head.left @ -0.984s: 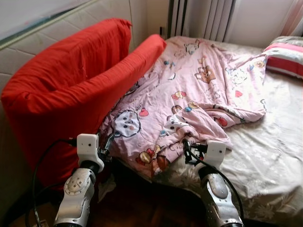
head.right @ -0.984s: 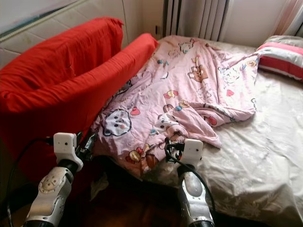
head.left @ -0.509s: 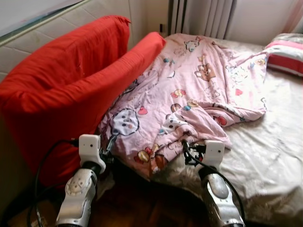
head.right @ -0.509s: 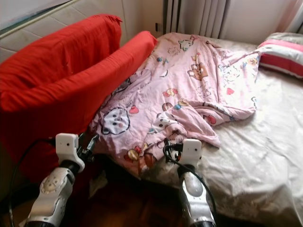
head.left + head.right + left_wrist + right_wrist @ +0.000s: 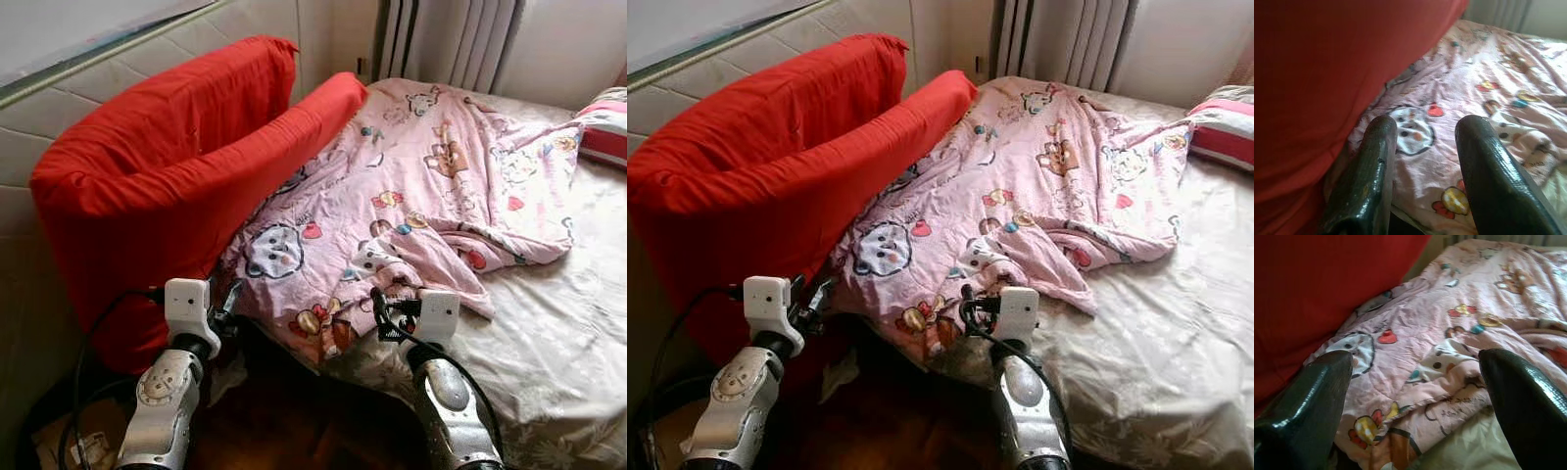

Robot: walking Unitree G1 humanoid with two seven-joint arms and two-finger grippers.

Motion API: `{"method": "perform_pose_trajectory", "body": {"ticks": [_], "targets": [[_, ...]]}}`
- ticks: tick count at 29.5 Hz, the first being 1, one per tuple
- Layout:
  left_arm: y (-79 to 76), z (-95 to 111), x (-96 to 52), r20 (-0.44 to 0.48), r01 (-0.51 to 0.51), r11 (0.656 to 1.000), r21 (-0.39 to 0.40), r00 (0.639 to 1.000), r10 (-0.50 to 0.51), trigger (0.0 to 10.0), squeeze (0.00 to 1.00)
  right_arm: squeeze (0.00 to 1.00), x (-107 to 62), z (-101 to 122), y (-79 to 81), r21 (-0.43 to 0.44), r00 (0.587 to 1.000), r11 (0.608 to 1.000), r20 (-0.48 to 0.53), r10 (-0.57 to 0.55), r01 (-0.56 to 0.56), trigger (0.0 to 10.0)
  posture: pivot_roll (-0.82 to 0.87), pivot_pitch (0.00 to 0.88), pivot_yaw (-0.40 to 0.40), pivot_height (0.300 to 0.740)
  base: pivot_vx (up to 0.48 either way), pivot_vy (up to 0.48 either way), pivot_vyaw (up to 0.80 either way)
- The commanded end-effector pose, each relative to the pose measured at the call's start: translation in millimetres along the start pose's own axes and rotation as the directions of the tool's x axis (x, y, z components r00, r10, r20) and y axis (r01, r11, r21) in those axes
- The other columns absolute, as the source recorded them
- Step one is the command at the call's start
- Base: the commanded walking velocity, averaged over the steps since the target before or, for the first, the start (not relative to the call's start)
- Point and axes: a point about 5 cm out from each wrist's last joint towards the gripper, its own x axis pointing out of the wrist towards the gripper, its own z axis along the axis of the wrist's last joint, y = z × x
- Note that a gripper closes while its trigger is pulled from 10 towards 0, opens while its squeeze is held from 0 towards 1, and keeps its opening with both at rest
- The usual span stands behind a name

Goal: Clean up the room

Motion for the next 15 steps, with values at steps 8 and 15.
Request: {"method": "perform_pose_trajectory", "body": {"ticks": [8,15], "targets": [[2.4,-3.1,-3.2,-0.02,-0.007,1.0,-0.003,1.0,0.006,10.0,0.0,0.0,-2.7,-4.4,3.7,0.016,1.0,1.0,-0.019,0.002,-0.002,10.0,0.11,0.211,0.026,0.74,0.0,0.0,0.16],[2.2,-2.9,-3.5,-0.019,-0.01,1.0,-0.007,1.0,0.01,10.0,0.0,0.0,-2.7,-3.6,3.3,0.012,1.0,1.0,-0.013,0.005,-0.005,10.0,0.11,0.216,0.023,0.74,0.145,0.0,0.0]]}}
